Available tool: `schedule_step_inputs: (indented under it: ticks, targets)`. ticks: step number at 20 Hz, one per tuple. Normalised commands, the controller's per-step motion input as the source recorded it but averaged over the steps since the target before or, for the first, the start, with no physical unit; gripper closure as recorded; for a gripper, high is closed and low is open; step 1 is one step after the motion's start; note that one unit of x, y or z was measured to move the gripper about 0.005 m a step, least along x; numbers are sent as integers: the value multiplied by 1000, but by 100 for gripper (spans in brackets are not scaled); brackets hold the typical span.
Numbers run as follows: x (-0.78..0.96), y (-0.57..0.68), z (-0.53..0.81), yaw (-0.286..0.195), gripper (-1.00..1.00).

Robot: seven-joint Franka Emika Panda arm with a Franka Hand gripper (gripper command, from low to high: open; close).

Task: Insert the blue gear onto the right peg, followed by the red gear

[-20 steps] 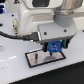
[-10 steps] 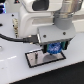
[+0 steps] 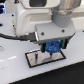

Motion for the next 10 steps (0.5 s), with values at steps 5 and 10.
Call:
schedule_step_inputs:
  ticks: [5,10]
  targets:
    - [109,18,-61,0,100]
    - [75,44,-93,0,100]
